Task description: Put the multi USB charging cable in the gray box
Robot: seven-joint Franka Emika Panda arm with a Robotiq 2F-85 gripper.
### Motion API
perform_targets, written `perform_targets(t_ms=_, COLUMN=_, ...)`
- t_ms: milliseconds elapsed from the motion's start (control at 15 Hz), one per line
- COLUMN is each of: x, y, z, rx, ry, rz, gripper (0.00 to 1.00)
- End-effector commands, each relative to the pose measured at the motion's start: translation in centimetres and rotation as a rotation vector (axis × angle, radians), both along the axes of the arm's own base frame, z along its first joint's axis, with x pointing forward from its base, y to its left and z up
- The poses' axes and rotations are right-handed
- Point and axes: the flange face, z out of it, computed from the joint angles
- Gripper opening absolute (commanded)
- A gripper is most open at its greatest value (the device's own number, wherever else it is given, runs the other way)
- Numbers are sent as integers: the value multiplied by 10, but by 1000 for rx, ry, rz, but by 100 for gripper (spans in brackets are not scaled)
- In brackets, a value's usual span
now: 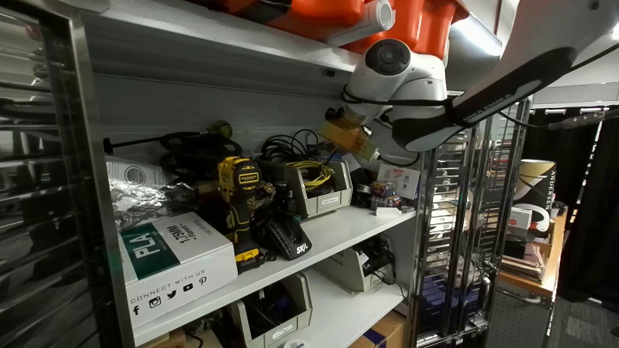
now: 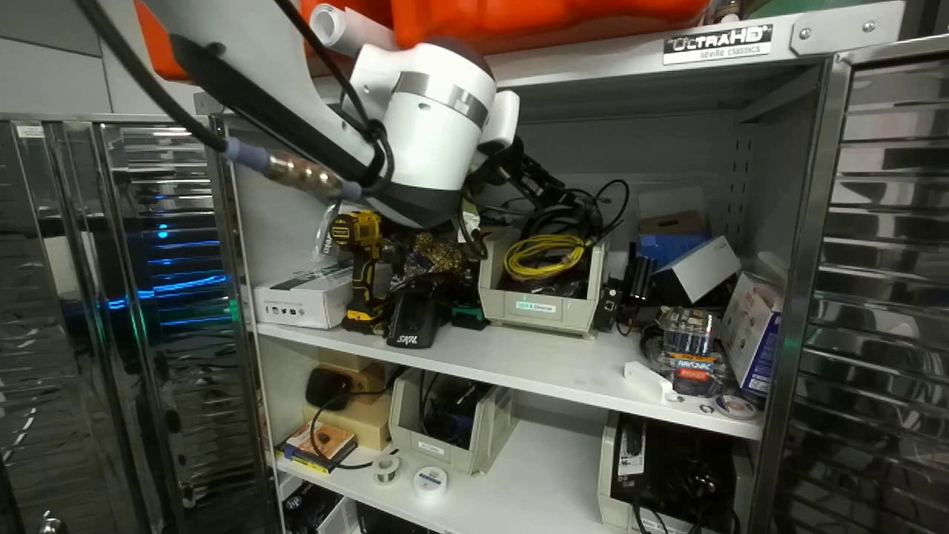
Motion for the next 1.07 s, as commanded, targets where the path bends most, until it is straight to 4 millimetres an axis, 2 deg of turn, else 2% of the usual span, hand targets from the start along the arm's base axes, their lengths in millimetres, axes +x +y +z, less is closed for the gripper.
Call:
perform_targets(t_ms=0, x=42, y=4, z=-8, rx=22, ry=-56, rz=50, gripper=14)
perform_targets(t_ms=333, x=71, y=7, z=-38, rx=25, ry=-32, rz=89, gripper=14)
perform_targets(t_ms=533, x=78, y=10, z=-53, rx=26, ry=-5, rz=117, gripper=14)
perform_targets(t_ms=733, x=78, y=13, z=-65, rx=34, ry=41, rz=169, gripper=15)
perform_targets(t_ms=800, x=76, y=15, z=-67, rx=37, ry=58, rz=189, gripper=33)
perform_targets(t_ms=867, x=74, y=16, z=-66, rx=35, ry=68, rz=204, gripper=59)
perform_targets(t_ms=933, x=73, y=18, z=-65, rx=35, ry=78, rz=222, gripper=60)
perform_targets(t_ms=1000, x=70, y=20, z=-62, rx=35, ry=85, rz=234, gripper=65)
